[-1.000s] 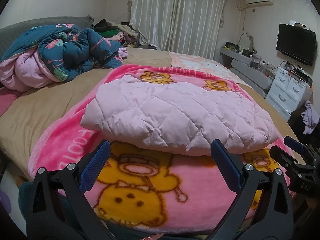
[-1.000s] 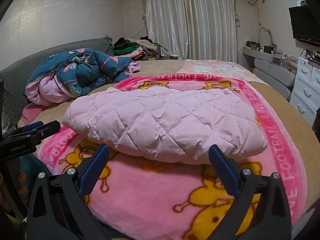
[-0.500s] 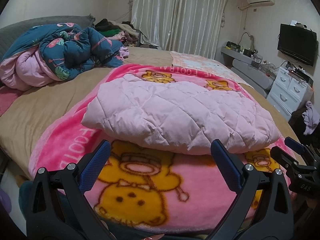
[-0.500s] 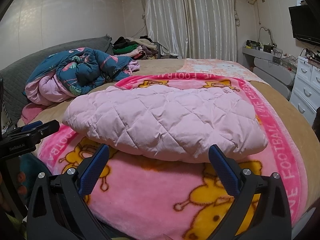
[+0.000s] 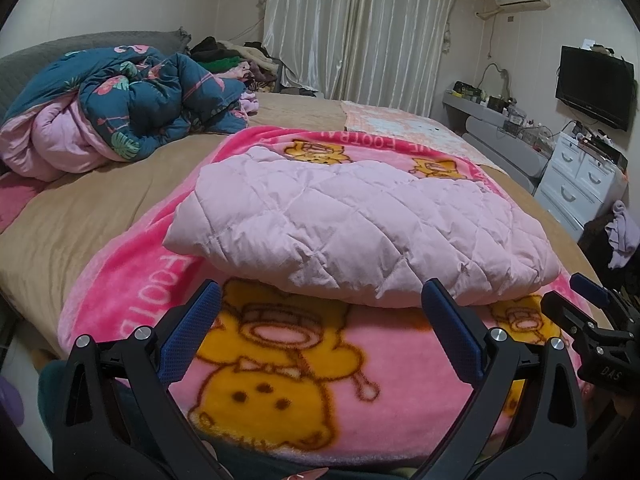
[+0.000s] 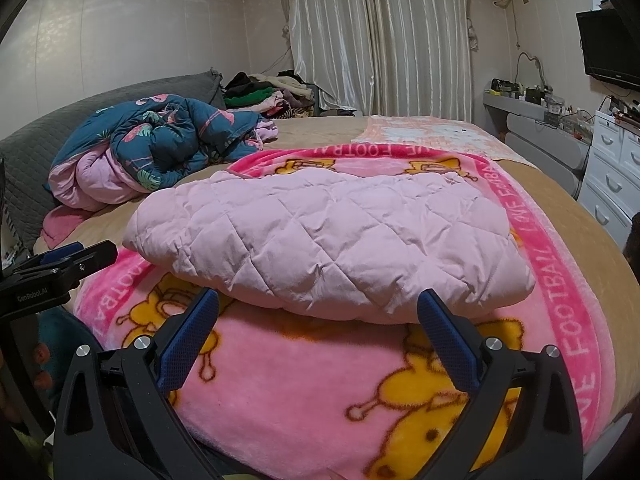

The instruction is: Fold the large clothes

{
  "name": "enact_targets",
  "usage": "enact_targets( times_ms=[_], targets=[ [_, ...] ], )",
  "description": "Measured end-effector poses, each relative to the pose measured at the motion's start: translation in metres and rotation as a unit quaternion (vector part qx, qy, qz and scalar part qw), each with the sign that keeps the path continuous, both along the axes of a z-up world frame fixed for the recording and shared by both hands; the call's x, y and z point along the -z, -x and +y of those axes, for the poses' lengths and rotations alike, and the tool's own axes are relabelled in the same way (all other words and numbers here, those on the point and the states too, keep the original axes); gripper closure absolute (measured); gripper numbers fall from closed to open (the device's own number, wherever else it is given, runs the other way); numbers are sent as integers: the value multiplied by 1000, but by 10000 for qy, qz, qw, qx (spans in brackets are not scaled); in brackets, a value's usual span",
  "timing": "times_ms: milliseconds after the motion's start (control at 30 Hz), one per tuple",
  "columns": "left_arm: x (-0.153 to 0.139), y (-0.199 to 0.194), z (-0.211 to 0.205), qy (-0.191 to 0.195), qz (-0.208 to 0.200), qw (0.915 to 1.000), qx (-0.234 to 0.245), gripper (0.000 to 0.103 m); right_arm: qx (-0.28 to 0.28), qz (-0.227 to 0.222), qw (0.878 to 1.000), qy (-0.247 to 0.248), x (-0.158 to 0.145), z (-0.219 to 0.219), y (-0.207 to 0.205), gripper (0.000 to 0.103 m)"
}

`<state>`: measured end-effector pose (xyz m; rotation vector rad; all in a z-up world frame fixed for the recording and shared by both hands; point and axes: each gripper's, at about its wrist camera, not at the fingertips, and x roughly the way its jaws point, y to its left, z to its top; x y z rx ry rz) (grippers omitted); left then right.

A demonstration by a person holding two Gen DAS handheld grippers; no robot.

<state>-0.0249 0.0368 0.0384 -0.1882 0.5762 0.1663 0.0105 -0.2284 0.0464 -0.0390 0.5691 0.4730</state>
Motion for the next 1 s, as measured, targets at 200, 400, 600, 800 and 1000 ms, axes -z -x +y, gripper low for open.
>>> enact_targets(
  times_ms=[200, 400, 600, 800, 1000],
  targets=[
    [7, 2, 3, 33, 52, 10000, -30, 9, 7, 5, 10000, 0, 0, 1, 0, 4],
    [11, 3, 8, 189, 127, 9997, 23, 9, 36, 3, 10000, 27, 1, -1, 4, 4],
    [11, 1, 13, 217, 244, 9994, -97, 9, 143, 102, 9998, 14, 5, 1, 0, 4],
    [15, -13, 43, 451, 433, 9978, -217, 9, 846, 82, 9963, -104, 2, -31, -12, 4],
    [9, -57, 166, -24, 689, 9868, -1468, 9, 3068, 774, 9484, -189, 35, -207, -41, 4]
  ],
)
